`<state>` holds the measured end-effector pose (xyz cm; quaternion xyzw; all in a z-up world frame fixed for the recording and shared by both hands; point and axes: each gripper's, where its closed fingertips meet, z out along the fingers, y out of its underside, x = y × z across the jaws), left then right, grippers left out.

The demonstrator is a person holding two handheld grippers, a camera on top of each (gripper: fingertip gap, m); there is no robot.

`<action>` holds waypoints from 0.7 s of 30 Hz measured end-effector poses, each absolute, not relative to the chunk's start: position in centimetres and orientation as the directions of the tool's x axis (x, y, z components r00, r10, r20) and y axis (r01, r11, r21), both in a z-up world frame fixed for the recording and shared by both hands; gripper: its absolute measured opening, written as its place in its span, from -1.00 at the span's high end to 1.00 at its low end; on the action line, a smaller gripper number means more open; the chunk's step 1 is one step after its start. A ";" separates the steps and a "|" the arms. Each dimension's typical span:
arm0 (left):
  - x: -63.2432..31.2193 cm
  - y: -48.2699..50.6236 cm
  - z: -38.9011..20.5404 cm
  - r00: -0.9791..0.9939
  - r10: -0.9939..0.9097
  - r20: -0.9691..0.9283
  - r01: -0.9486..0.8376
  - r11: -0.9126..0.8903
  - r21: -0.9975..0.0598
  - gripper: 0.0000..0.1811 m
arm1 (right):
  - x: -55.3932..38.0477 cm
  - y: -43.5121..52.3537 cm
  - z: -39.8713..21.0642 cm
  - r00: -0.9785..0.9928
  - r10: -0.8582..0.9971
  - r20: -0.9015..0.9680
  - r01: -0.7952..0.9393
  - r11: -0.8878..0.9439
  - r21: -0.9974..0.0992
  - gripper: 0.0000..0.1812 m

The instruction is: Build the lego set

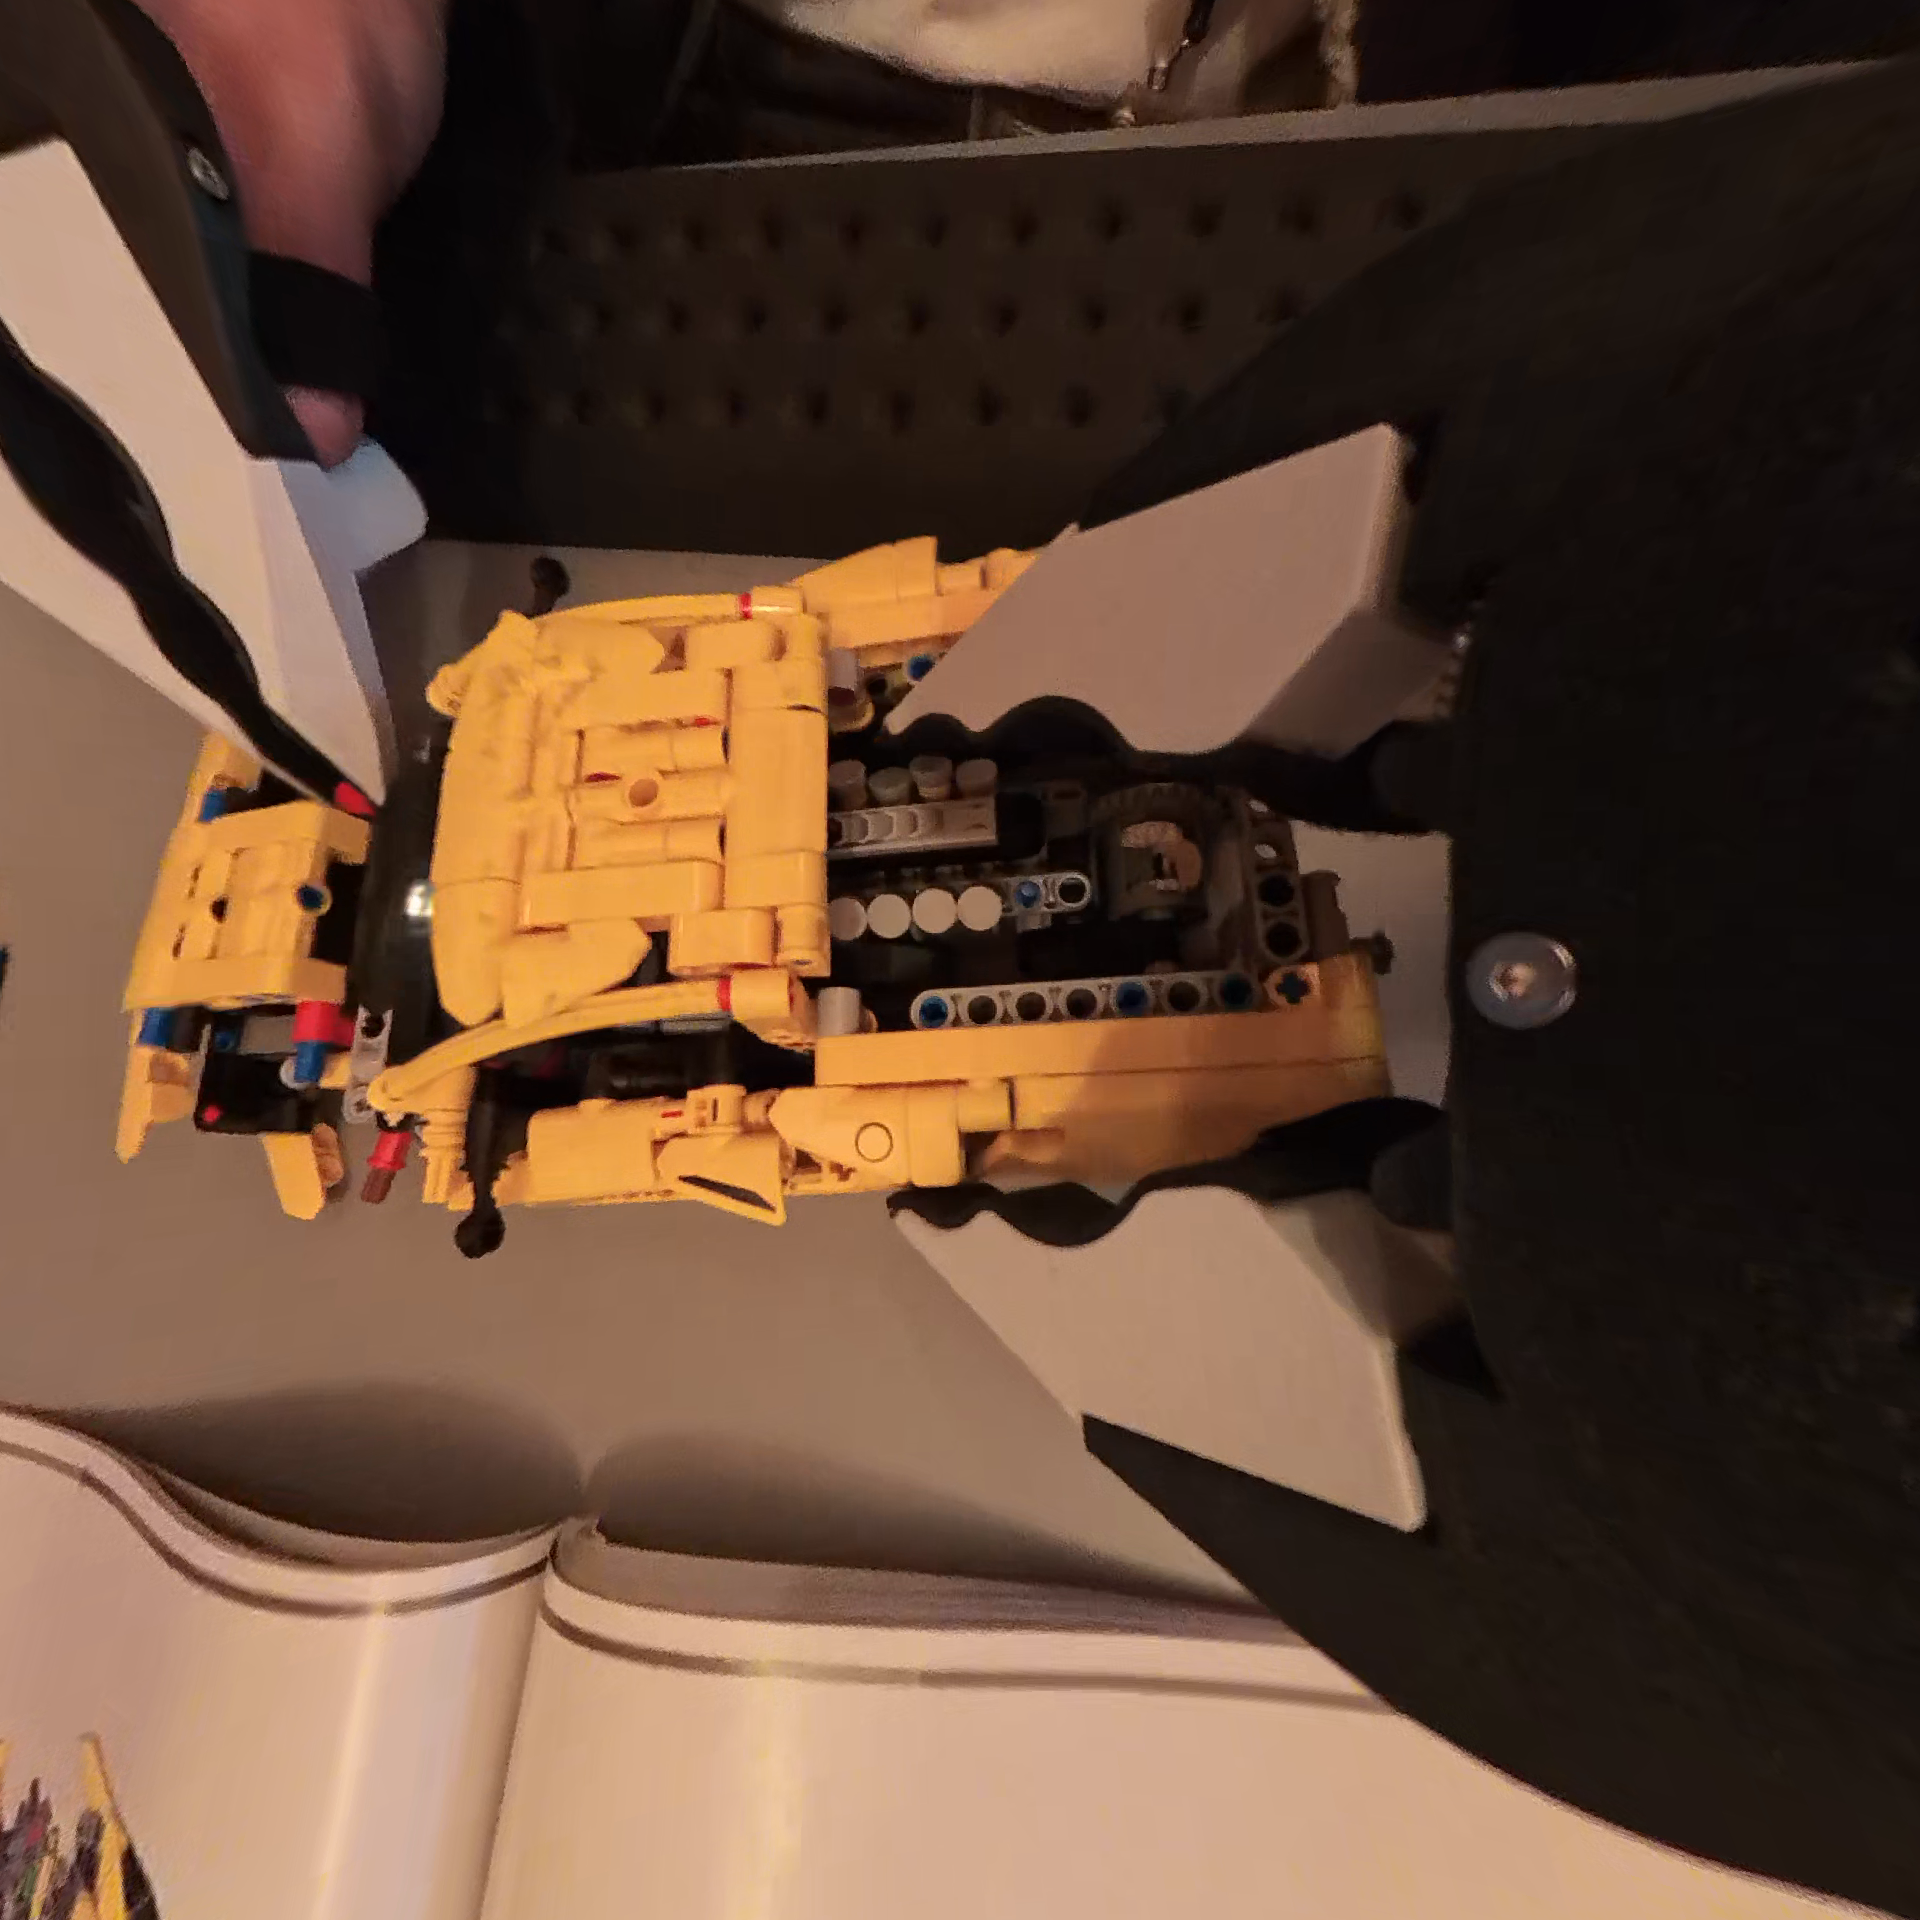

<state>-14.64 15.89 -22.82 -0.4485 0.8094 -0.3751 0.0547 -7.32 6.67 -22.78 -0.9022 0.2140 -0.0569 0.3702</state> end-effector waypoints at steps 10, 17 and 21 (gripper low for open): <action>-14.9 14.9 -22.6 -0.533 -0.812 0.236 -0.691 0.258 -0.675 0.10 | -6.8 6.1 -22.6 0.877 -0.479 -0.050 -0.385 -0.635 -0.670 0.93; -15.0 14.9 -22.4 -0.551 -0.789 0.273 -0.678 0.232 -0.697 0.12 | -6.6 4.9 -17.6 0.920 0.153 0.362 0.383 -0.550 -0.742 0.66; -15.0 14.9 -22.4 -0.555 -0.785 0.275 -0.674 0.231 -0.701 0.12 | -7.0 4.3 -21.1 0.805 0.562 0.192 0.551 -0.585 -0.595 0.04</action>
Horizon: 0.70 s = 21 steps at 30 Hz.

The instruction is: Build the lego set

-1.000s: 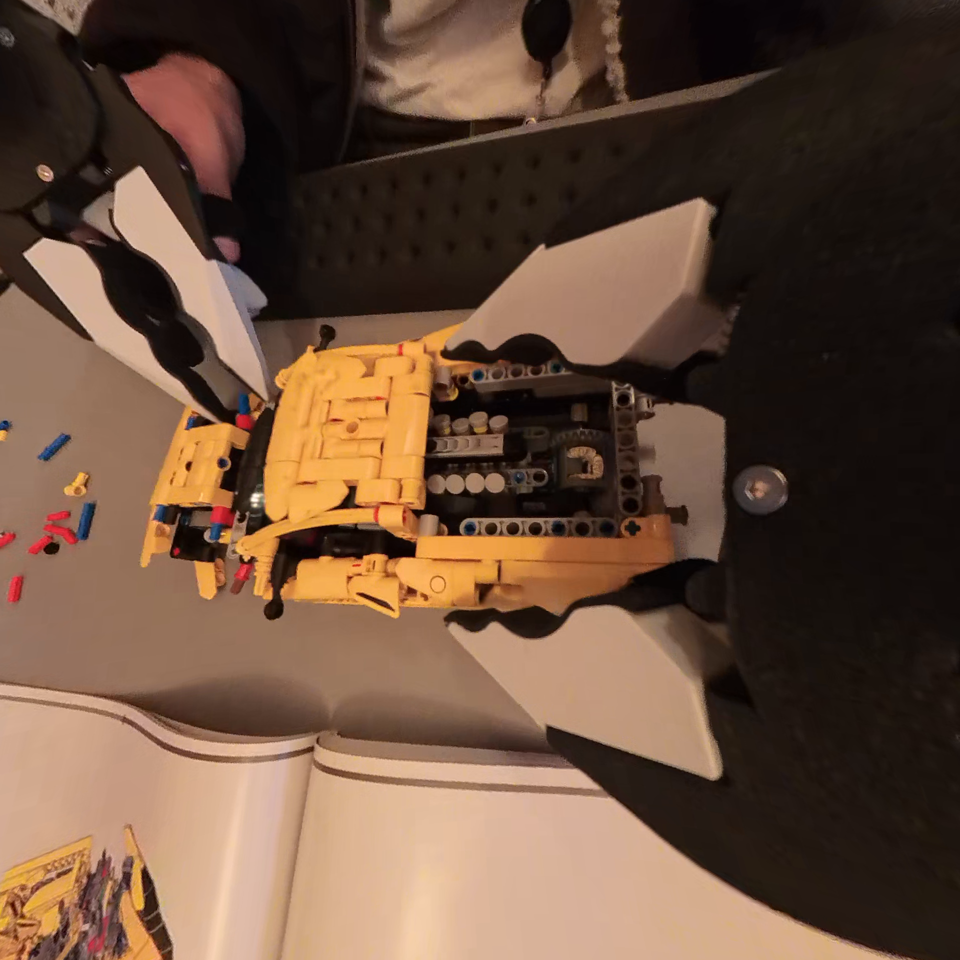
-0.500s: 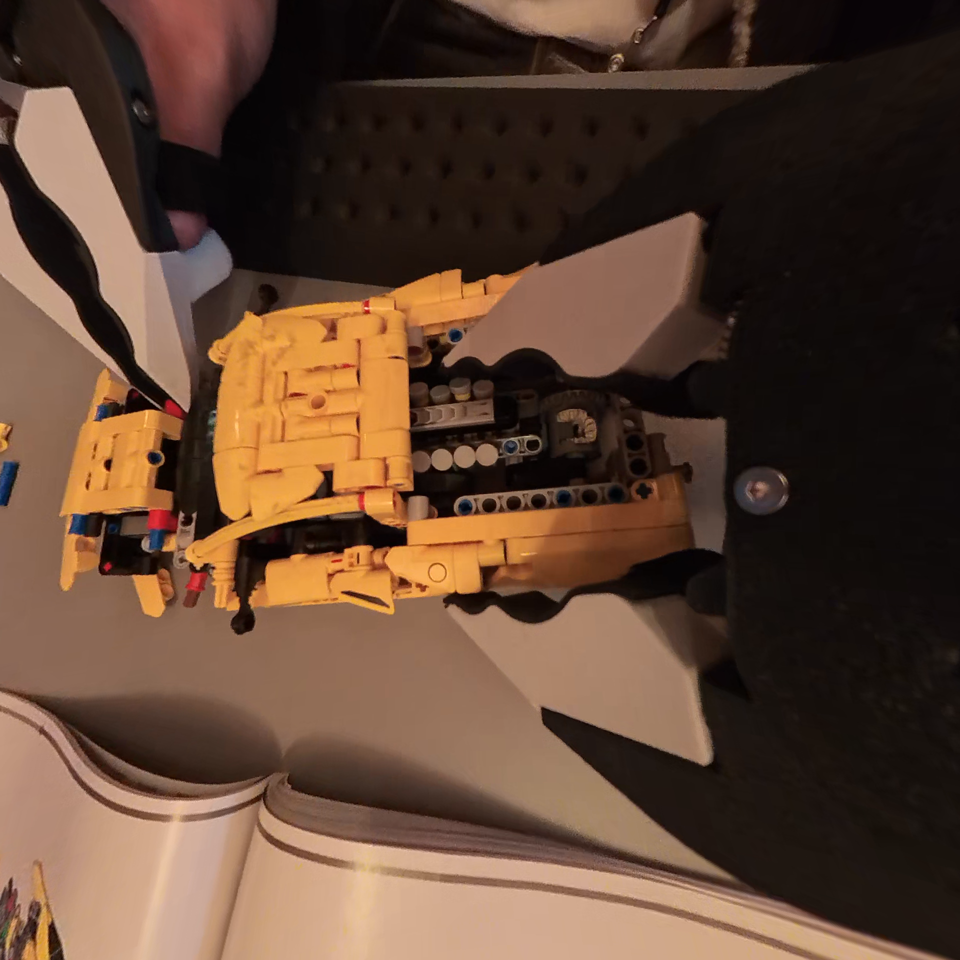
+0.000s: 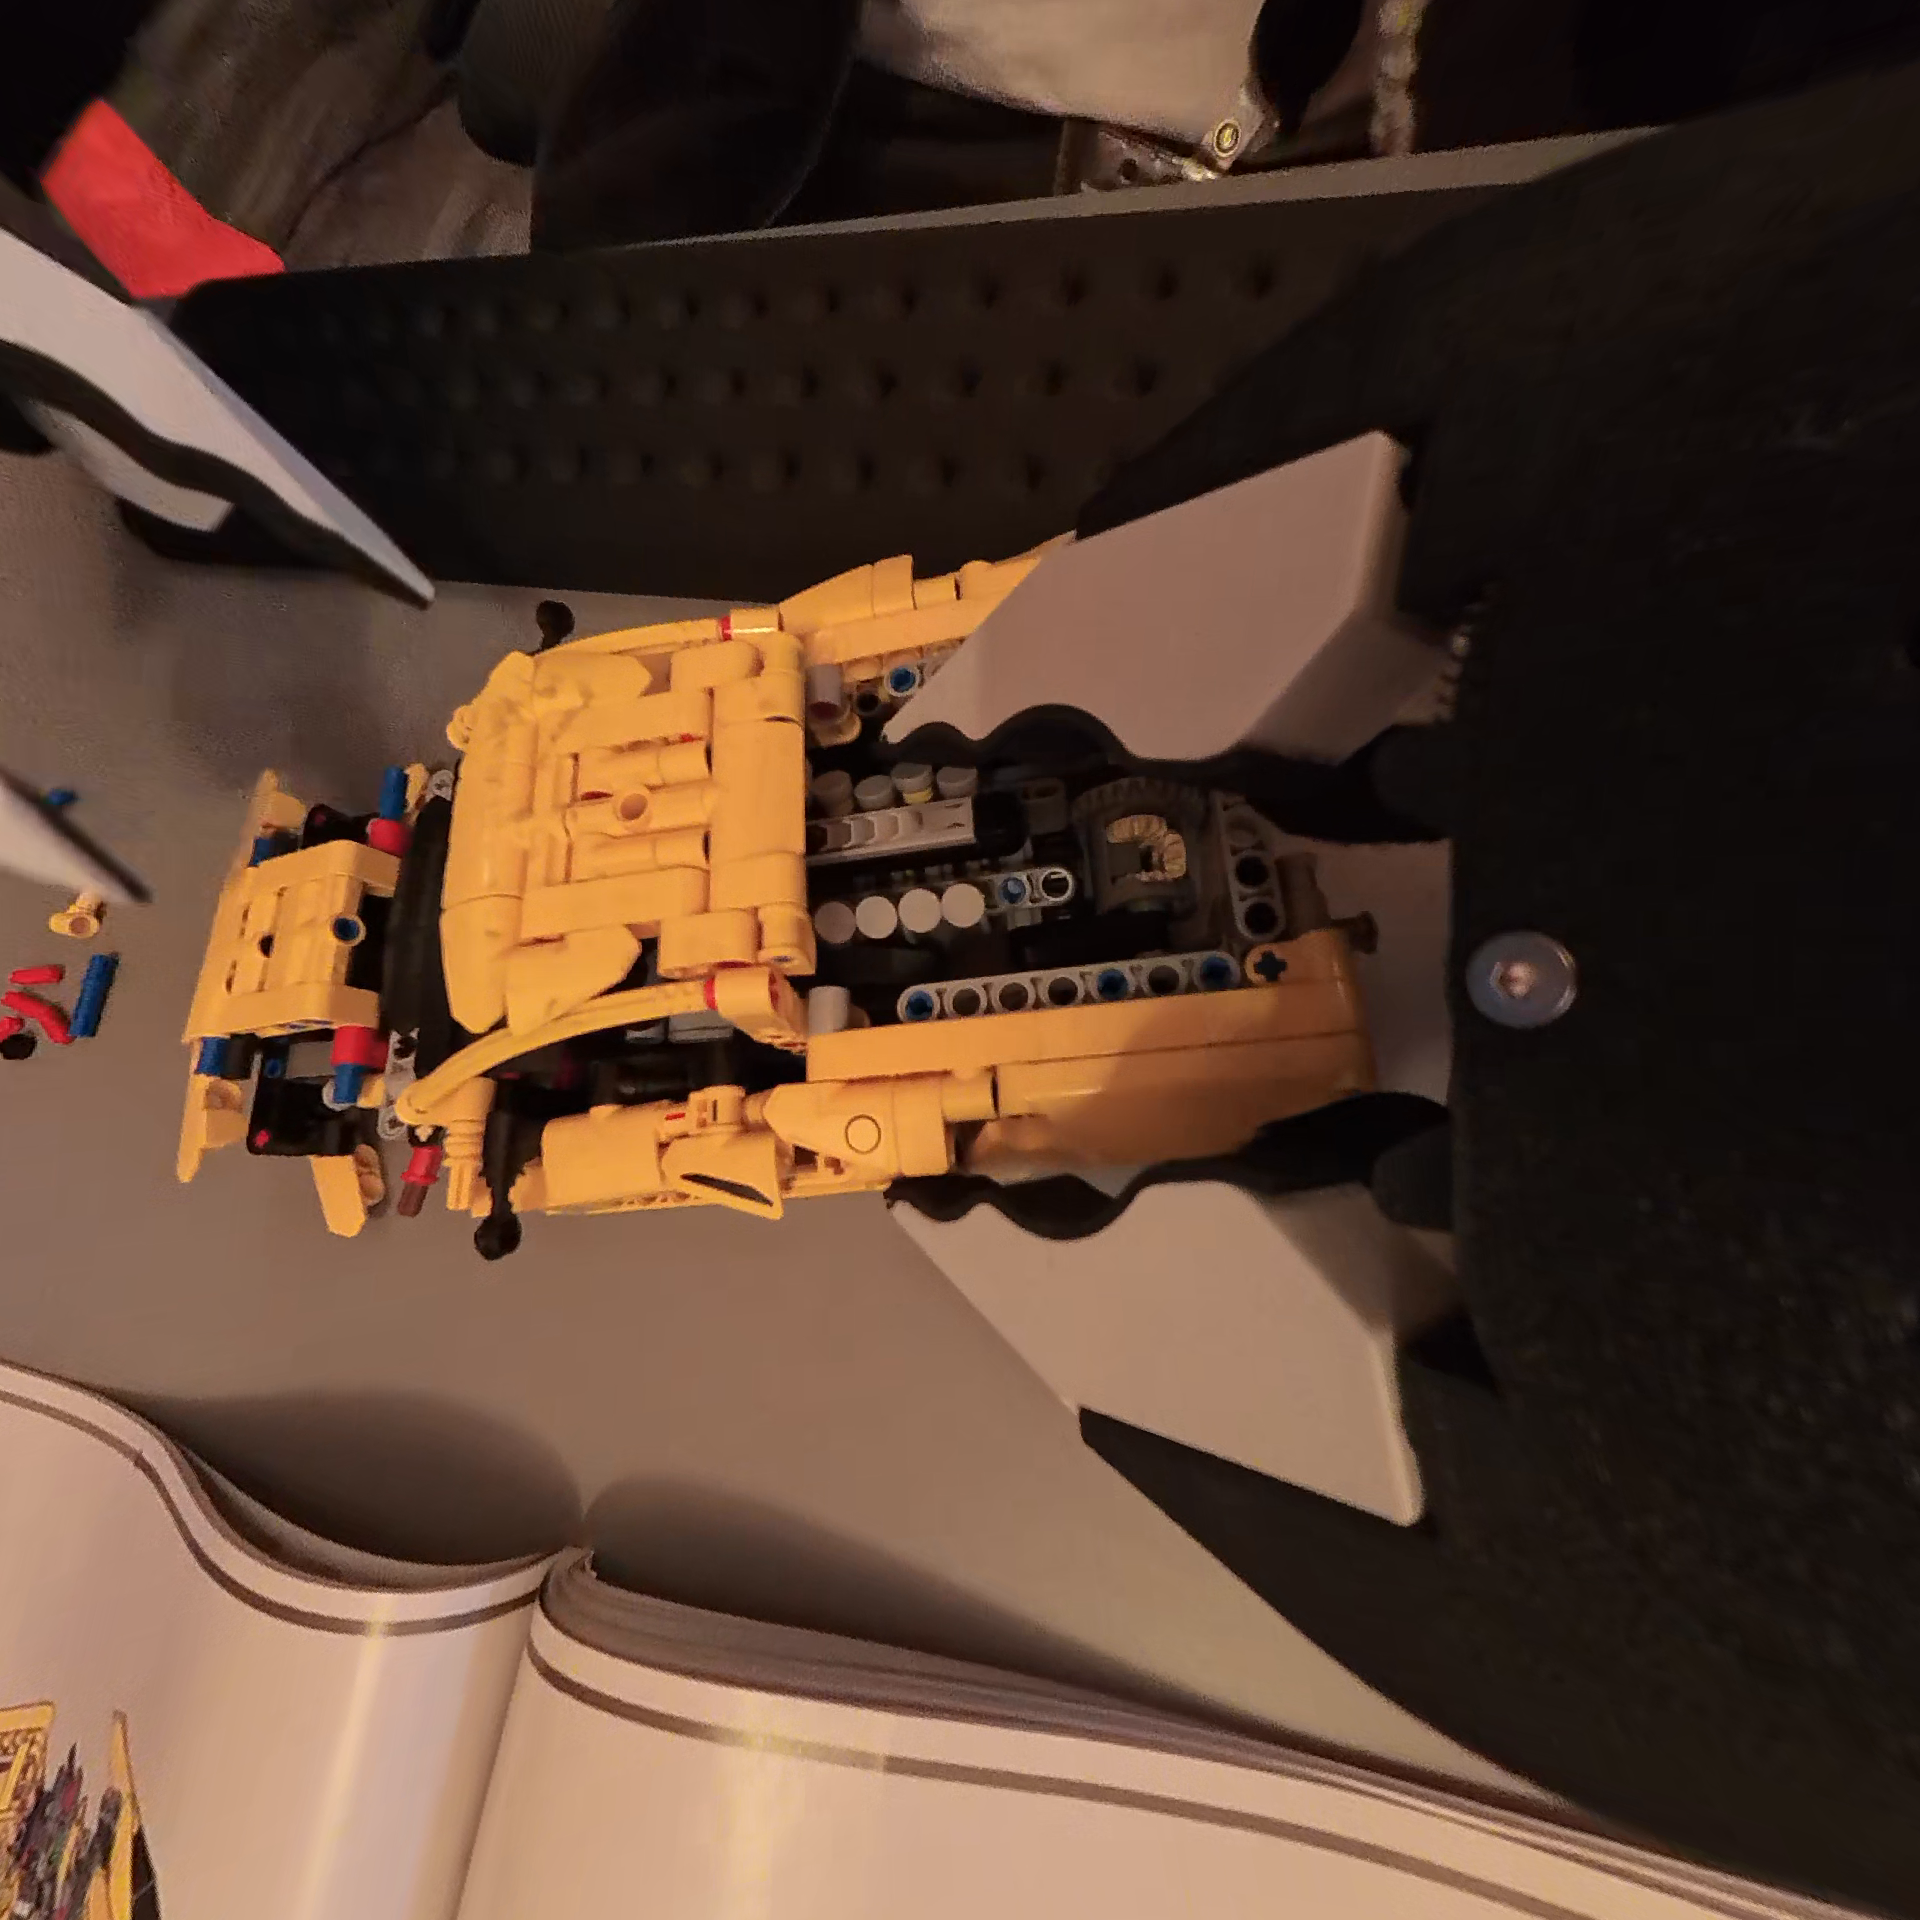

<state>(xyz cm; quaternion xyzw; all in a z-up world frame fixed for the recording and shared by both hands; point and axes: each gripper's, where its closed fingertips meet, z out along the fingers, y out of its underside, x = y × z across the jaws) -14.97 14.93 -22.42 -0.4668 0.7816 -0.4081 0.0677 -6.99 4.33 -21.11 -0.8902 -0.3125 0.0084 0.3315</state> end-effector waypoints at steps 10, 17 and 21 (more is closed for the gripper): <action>-15.0 14.9 -22.4 -0.569 -0.774 0.279 -0.666 0.235 -0.707 0.12 | -6.0 8.0 -22.1 0.500 0.858 0.121 0.786 -0.390 -0.480 0.04; -15.0 14.9 -22.4 -0.568 -0.774 0.279 -0.666 0.234 -0.708 0.12 | -6.4 8.4 -23.7 0.457 0.878 0.142 0.830 -0.362 -0.425 0.08; -15.0 14.9 -22.4 -0.565 -0.778 0.275 -0.669 0.237 -0.705 0.12 | -6.3 8.4 -23.9 0.469 0.876 0.116 0.825 -0.387 -0.413 0.07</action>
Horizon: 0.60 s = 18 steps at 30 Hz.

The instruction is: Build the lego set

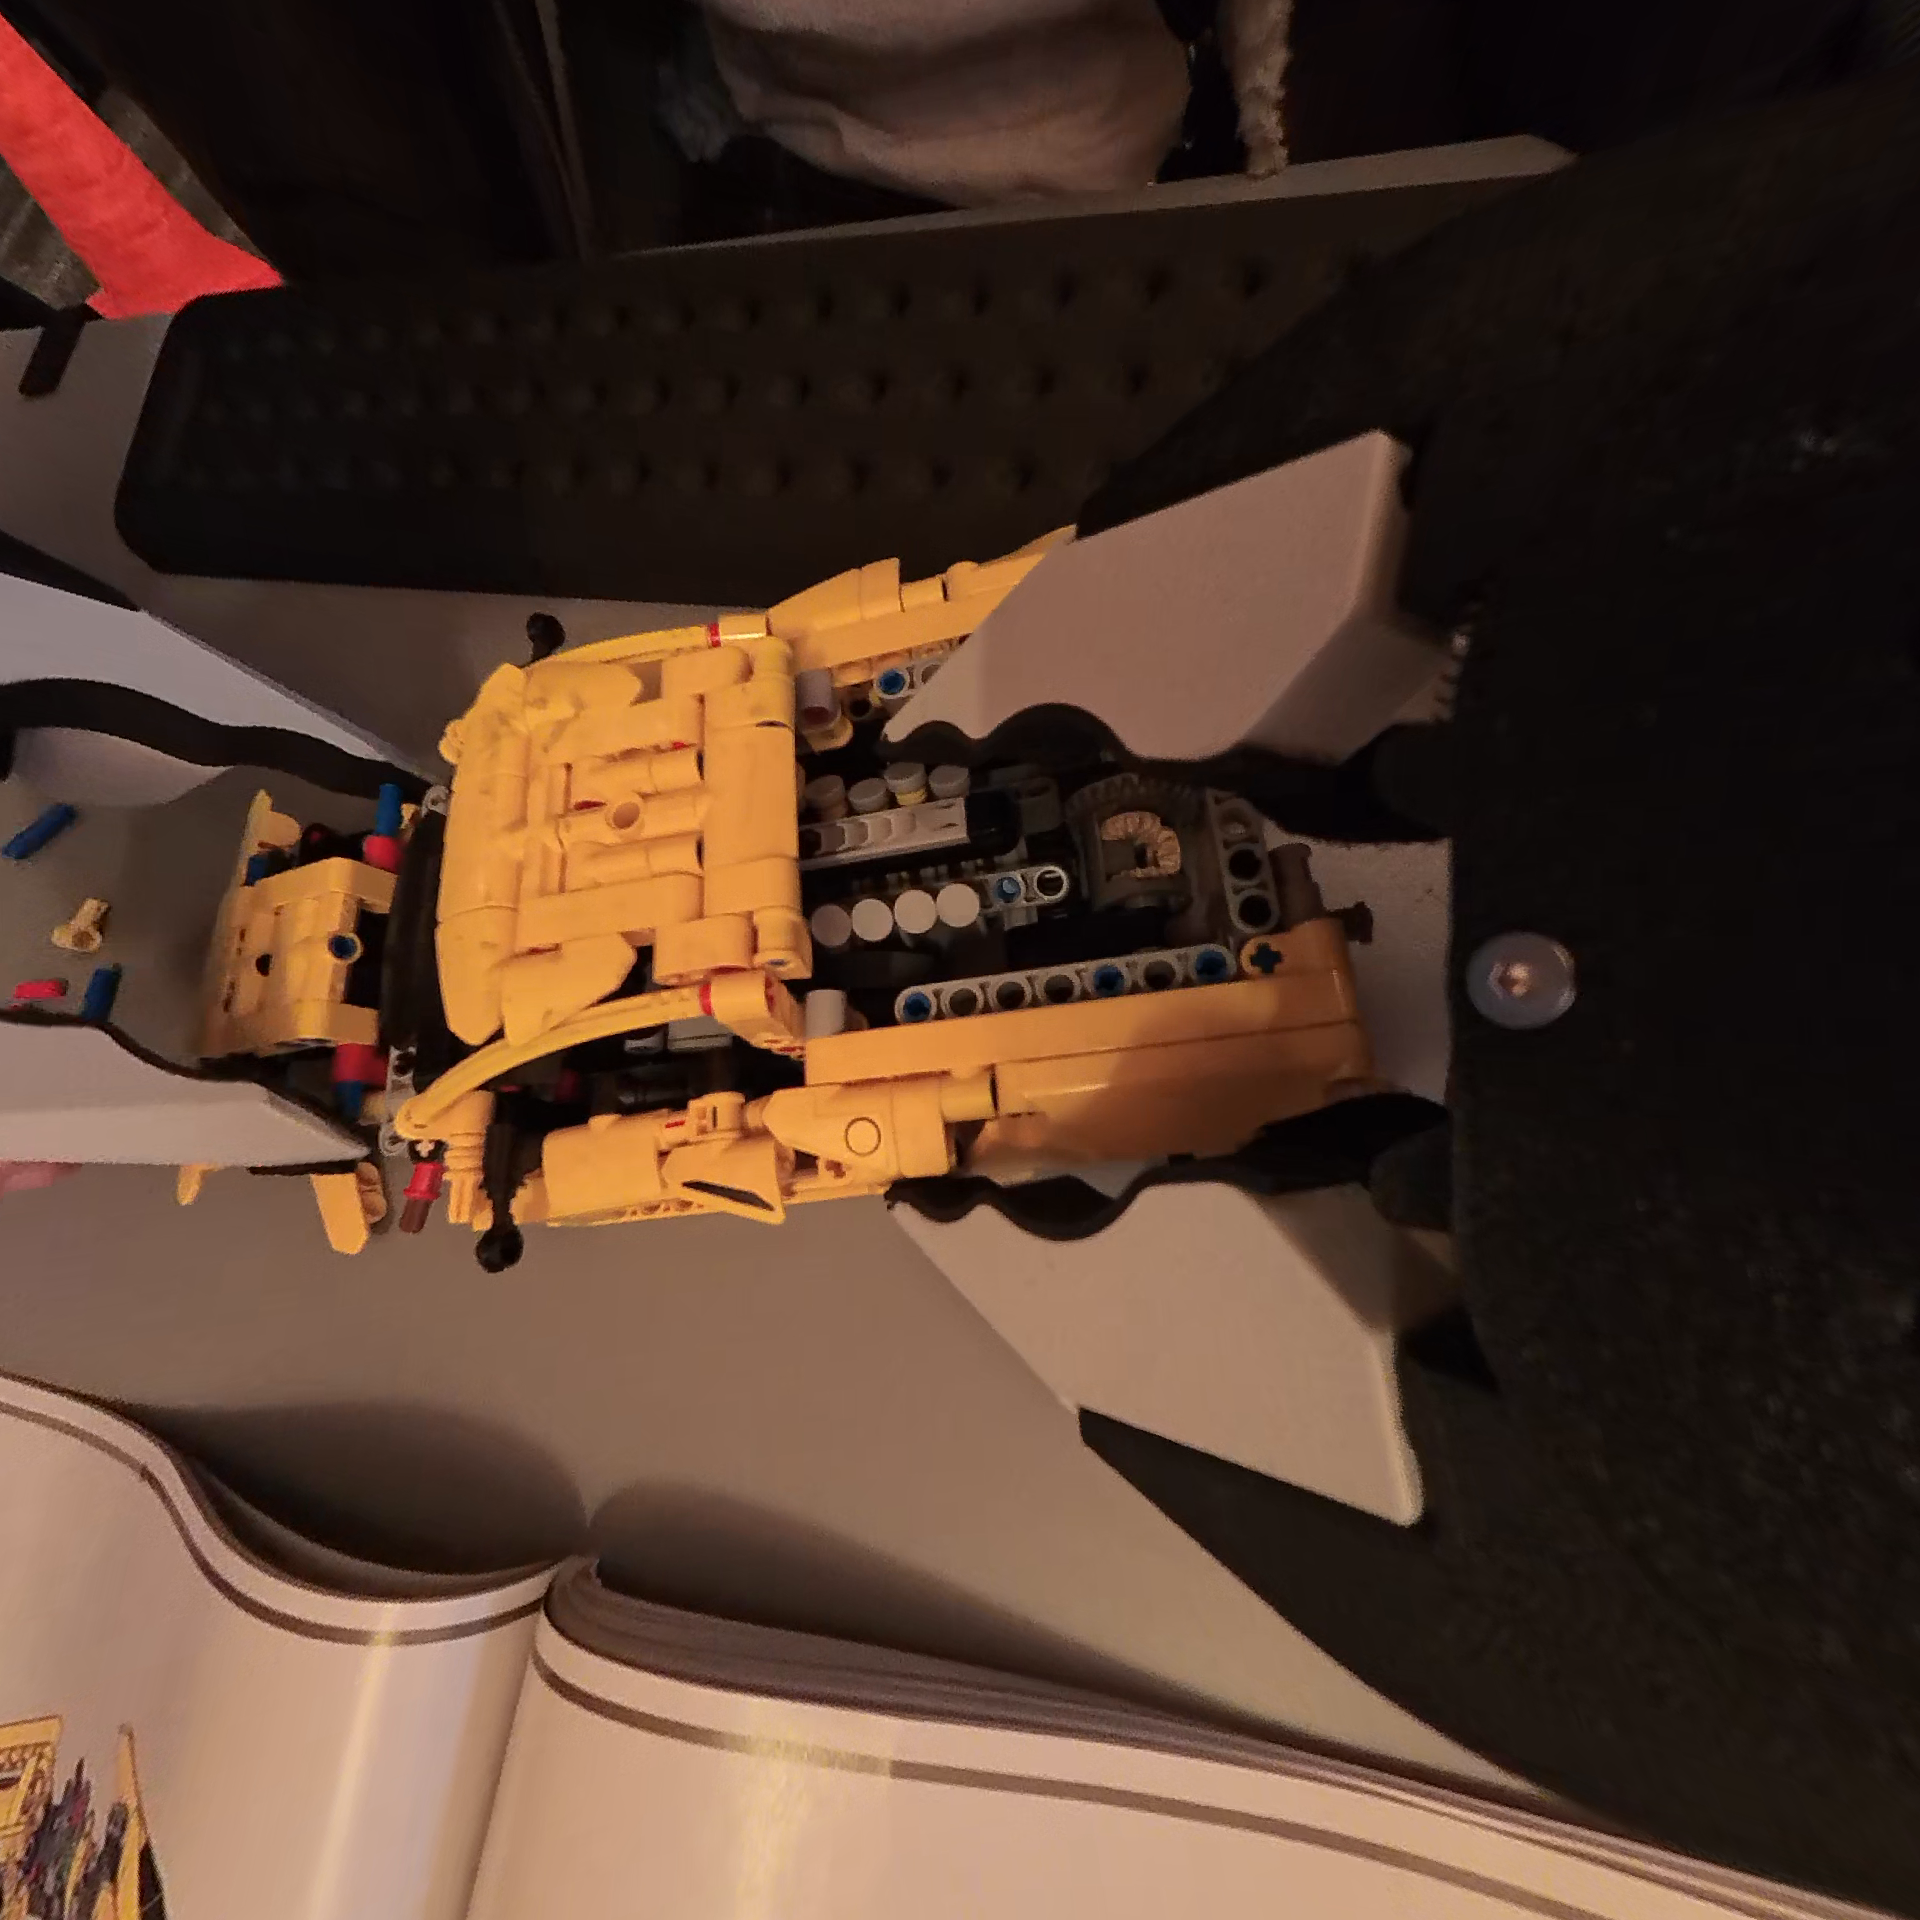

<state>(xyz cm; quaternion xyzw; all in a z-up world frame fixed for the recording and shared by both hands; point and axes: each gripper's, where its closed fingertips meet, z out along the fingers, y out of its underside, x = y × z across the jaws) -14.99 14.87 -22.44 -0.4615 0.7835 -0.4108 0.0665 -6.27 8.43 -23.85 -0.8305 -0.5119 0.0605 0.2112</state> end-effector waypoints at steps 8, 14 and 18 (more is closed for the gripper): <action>-15.0 14.8 -22.5 -0.561 -0.780 0.277 -0.672 0.234 -0.703 0.12 | -6.1 8.3 -23.9 0.462 0.881 0.104 0.836 -0.393 -0.383 0.08; -14.7 14.7 -22.5 -0.548 -0.787 0.285 -0.681 0.222 -0.698 0.12 | -5.9 8.6 -23.8 0.452 0.882 0.133 0.849 -0.380 -0.367 0.18; -14.7 14.7 -22.5 -0.548 -0.786 0.287 -0.681 0.220 -0.698 0.12 | -5.9 8.6 -23.8 0.445 0.887 0.128 0.849 -0.372 -0.375 0.18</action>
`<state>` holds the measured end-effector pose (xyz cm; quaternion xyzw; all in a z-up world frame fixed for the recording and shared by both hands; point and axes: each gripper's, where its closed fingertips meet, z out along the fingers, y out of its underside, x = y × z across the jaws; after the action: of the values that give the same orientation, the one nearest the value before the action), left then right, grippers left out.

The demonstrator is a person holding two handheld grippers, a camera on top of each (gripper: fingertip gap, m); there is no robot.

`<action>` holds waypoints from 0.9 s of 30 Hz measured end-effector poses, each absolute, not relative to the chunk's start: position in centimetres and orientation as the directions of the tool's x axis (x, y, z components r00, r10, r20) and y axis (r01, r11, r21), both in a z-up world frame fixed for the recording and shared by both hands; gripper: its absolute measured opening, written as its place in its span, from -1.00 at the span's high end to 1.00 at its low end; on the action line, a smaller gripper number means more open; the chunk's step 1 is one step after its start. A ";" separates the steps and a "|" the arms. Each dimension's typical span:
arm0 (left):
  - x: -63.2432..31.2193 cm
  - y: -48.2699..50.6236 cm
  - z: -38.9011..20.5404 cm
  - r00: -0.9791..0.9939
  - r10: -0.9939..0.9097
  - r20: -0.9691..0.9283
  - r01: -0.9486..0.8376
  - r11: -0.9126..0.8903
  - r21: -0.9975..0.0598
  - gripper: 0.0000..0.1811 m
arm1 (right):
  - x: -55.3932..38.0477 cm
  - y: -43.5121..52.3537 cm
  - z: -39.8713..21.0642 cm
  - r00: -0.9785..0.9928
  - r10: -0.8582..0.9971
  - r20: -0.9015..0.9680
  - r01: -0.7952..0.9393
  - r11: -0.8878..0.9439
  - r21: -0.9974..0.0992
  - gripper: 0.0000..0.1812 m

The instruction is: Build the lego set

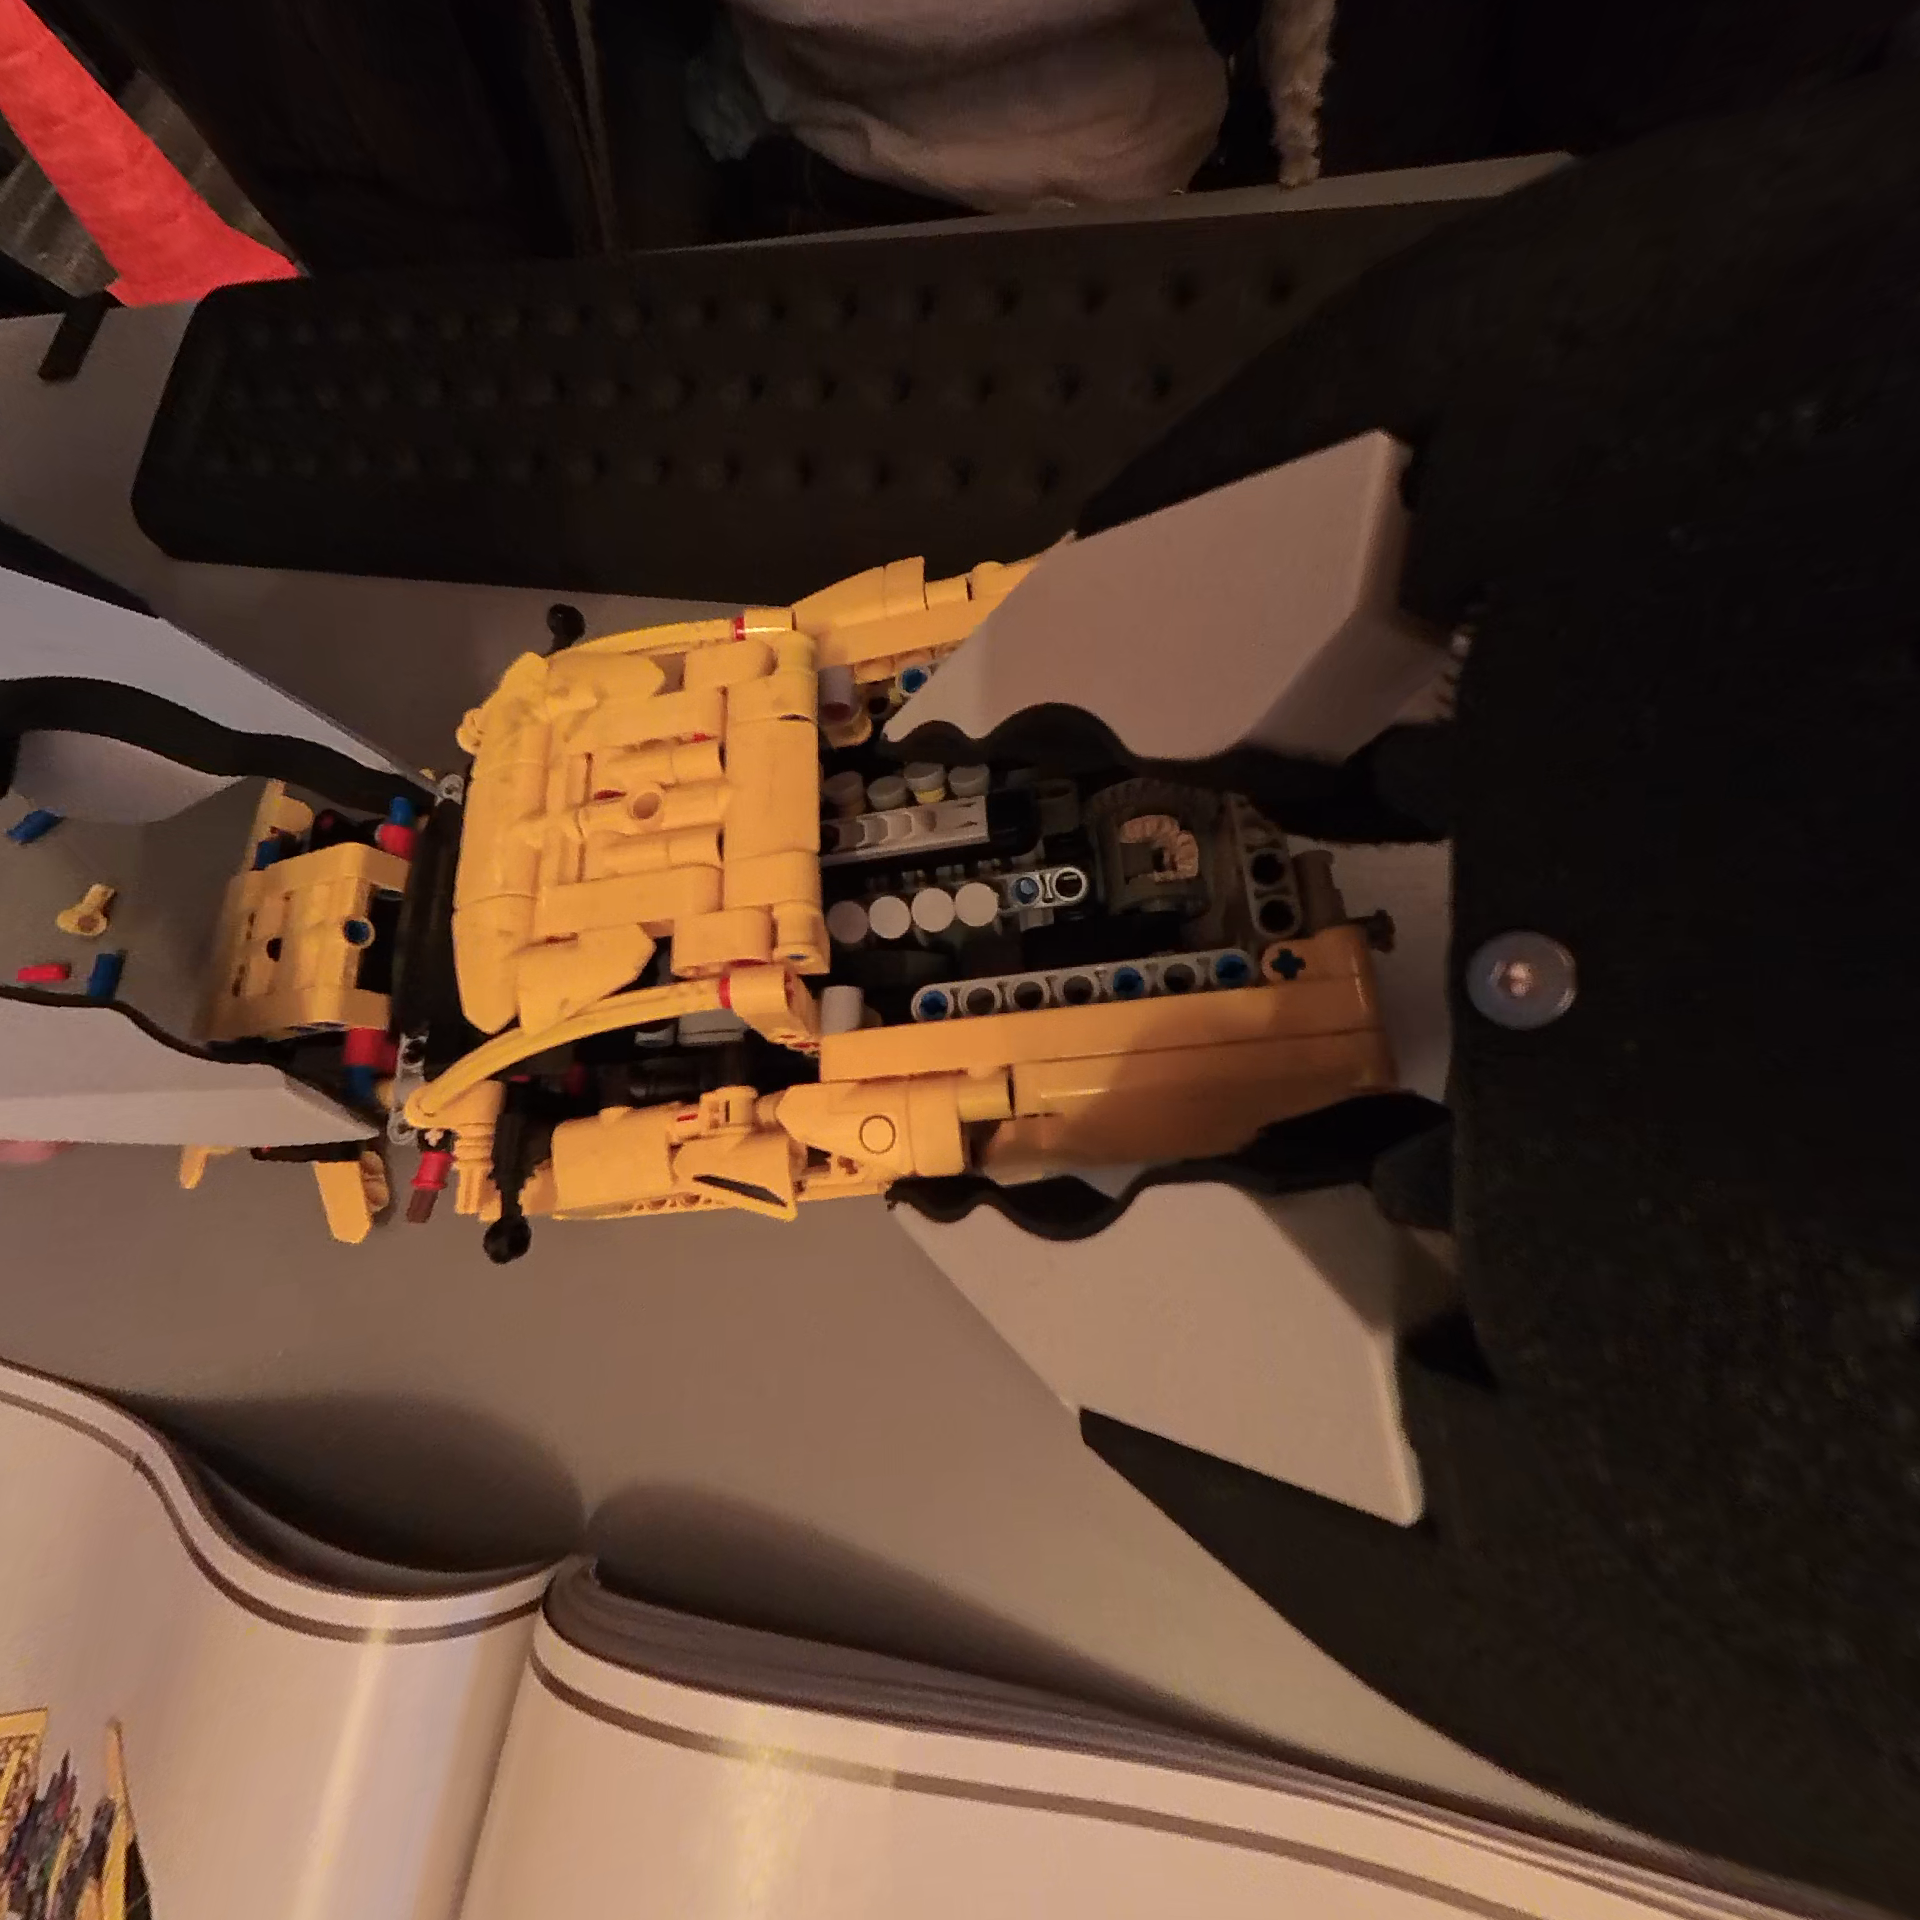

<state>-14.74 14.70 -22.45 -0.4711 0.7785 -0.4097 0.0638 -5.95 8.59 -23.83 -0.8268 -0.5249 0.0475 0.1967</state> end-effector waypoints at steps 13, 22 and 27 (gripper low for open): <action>-15.0 14.8 -22.3 -0.570 -0.775 0.273 -0.662 0.237 -0.711 0.13 | -5.9 8.0 -22.1 0.527 0.848 0.055 0.755 -0.438 -0.488 0.02; -18.4 15.9 -19.9 -0.505 -0.852 0.140 -0.615 0.242 -0.750 -0.08 | -5.1 7.7 -22.6 0.503 0.861 0.071 0.777 -0.414 -0.474 0.52; -20.0 15.6 -20.9 -0.442 -0.896 0.046 -0.626 0.272 -0.731 -0.16 | -4.7 8.4 -22.6 0.597 0.801 0.041 0.725 -0.517 -0.454 0.54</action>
<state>-19.95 15.62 -20.87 -0.4917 0.7737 -0.3500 0.1929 -4.70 8.37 -22.62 -0.8667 -0.4404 0.0870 0.2176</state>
